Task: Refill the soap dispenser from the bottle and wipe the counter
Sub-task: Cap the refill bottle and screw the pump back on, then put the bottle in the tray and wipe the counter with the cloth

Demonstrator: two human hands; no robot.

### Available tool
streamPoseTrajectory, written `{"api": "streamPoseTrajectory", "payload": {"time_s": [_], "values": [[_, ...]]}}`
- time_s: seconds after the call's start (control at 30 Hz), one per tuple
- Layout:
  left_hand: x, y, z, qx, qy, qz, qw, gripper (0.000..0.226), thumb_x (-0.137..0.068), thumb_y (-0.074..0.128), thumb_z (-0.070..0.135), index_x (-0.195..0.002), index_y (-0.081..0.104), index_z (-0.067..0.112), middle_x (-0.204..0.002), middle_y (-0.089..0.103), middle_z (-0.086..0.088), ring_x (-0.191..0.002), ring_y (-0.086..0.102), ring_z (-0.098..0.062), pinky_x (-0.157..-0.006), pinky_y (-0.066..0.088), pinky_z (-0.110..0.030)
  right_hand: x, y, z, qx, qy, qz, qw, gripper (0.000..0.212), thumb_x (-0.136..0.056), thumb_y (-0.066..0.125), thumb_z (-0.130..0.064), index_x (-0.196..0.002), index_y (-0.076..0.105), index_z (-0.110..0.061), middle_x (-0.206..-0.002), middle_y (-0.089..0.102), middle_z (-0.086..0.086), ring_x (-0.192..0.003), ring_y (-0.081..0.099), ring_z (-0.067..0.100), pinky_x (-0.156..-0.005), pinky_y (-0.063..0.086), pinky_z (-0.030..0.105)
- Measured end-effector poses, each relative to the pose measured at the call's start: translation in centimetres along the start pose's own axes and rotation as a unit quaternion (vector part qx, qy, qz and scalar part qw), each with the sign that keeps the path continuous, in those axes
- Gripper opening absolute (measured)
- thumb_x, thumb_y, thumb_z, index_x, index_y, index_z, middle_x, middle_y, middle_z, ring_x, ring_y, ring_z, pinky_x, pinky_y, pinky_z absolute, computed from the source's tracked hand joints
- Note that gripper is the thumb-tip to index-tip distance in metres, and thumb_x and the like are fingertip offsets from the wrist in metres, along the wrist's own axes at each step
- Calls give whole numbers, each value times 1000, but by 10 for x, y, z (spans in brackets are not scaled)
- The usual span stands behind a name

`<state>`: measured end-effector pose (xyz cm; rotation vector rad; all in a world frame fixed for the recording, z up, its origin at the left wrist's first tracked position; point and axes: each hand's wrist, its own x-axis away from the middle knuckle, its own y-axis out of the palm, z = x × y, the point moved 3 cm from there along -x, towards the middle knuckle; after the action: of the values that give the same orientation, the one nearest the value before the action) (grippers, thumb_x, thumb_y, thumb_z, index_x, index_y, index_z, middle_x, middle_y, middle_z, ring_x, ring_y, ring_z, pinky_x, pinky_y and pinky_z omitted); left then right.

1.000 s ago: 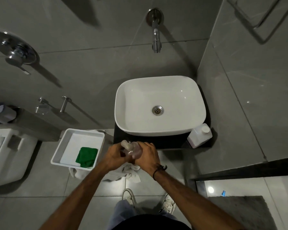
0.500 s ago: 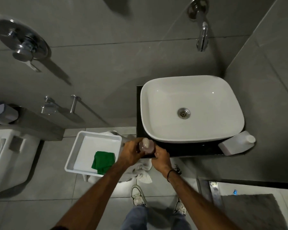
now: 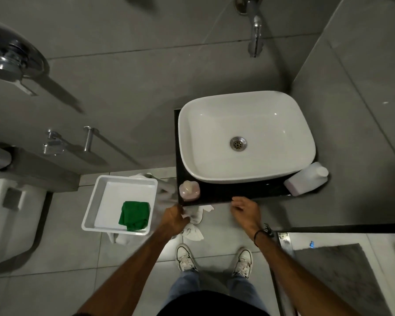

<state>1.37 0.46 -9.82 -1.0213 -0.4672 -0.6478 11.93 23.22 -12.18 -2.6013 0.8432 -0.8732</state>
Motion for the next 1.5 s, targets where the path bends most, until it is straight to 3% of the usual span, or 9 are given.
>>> {"api": "streamPoseTrajectory", "payload": {"time_s": [0.17, 0.3, 0.47, 0.73, 0.83, 1.0, 1.1, 1.27, 1.5], "values": [[13, 57, 62, 26, 74, -75, 994, 31, -89, 73, 18, -115, 66, 4, -110, 73, -14, -102, 70, -30, -87, 54, -33, -5, -110, 43, 7, 35, 125, 992, 31, -77, 80, 4, -106, 71, 4, -105, 74, 21, -79, 71, -1, -79, 57, 21], [13, 95, 136, 68, 145, -65, 985, 26, -91, 73, 19, -113, 69, 6, -107, 74, -9, -93, 72, -26, -80, 53, -27, -16, -183, 48, 24, 27, 192, 981, 73, -69, 92, -21, -132, 56, -11, -122, 65, 12, -110, 63, 26, -98, 50, 39], [7, 122, 216, 162, 175, -18, 971, 32, -90, 74, 16, -121, 67, 8, -115, 72, -6, -90, 68, -16, -78, 52, -17, -40, -211, 31, 11, -35, 138, 990, 105, -54, 98, -26, -142, 41, -16, -142, 51, 6, -128, 49, 23, -105, 44, 38], [17, 137, 287, 192, 250, 4, 949, 54, -85, 80, 16, -133, 57, 8, -131, 63, -6, -118, 61, -25, -102, 54, -40, -44, -215, 32, 13, -72, 169, 983, 50, -76, 80, -14, -120, 56, -12, -119, 62, 11, -110, 60, 28, -93, 54, 44], [23, 148, 295, 185, 251, 26, 950, 72, -73, 90, 23, -135, 56, 12, -131, 64, -1, -119, 61, -17, -98, 52, -32, -22, -207, 30, -43, -109, 147, 982, 44, -72, 69, -40, -106, 58, -14, -109, 66, 7, -101, 62, 24, -86, 57, 43], [33, 142, 269, 123, 191, 120, 967, 82, -54, 88, 56, -125, 57, 28, -114, 69, 11, -99, 61, -4, -83, 52, -24, -6, -182, 38, 21, -142, 67, 987, 62, -54, 93, -42, -97, 52, -23, -96, 63, -4, -87, 62, 17, -69, 57, 40], [39, 122, 224, 93, 161, 151, 971, 74, -50, 83, 58, -115, 61, 29, -104, 73, 11, -95, 69, -7, -78, 59, -27, 1, -152, 39, 109, -150, -19, 983, 77, -58, 92, -49, -120, 53, -28, -121, 62, -4, -110, 60, 17, -85, 56, 38], [63, 92, 119, 140, 67, 209, 965, 65, -45, 86, 55, -102, 62, 37, -79, 61, 27, -80, 63, -1, -61, 39, 1, 11, -81, 42, 368, -210, -128, 897, 93, -83, 68, -46, -157, 23, -11, -165, 22, 7, -151, 25, 25, -123, 23, 40], [95, 34, -33, 146, -52, 311, 938, 74, -48, 97, 43, -111, 68, 16, -99, 76, -2, -82, 64, -11, -72, 51, -24, 29, 28, -5, 497, -277, -202, 797, 112, -83, 58, -57, -158, -5, -1, -167, -11, 19, -155, -11, 31, -126, -4, 48]]}}
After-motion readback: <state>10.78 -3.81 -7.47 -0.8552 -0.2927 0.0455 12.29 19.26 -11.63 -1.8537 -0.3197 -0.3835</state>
